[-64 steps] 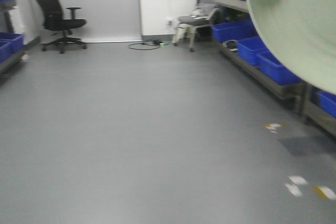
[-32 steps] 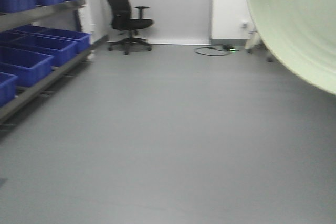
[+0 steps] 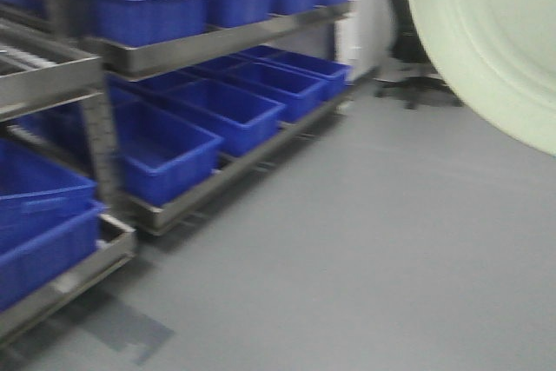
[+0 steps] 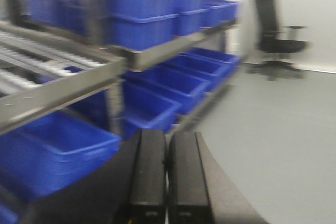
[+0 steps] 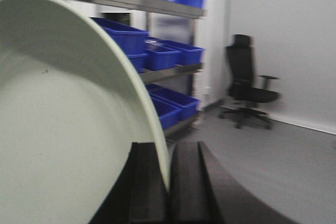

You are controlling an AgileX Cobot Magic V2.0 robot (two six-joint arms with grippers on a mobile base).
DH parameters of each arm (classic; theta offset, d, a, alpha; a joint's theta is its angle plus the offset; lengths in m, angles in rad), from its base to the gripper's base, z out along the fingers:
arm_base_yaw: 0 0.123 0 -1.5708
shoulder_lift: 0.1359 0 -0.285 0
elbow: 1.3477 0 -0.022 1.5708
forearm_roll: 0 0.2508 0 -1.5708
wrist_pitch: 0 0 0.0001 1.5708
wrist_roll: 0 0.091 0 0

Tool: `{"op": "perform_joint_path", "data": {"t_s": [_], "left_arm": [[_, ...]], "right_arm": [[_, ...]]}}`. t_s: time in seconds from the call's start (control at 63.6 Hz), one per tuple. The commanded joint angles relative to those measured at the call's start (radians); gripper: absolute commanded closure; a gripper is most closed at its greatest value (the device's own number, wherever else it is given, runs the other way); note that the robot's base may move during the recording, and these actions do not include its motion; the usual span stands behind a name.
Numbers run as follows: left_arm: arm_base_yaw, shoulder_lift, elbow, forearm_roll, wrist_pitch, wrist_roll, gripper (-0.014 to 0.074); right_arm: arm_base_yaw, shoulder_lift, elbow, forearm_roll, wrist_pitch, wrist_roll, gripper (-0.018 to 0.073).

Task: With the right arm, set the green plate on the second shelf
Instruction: 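Drive the base up to the shelving with blue bins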

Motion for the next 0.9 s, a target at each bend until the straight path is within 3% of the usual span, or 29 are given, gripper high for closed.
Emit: {"op": "perform_joint_path", "data": {"t_s": [0.0, 0.88], "left_arm": [[-0.003, -0.016, 0.040, 0.000, -0.082, -0.002, 0.0466], [-0.003, -0.016, 0.040, 0.000, -0.082, -0.002, 0.0466]], "right_arm": [[-0.004, 0.011, -0.032, 0.010, -0.112, -0.001, 0.0501], [-0.004, 0.011, -0.032, 0.010, -0.112, -0.001, 0.0501]]}}
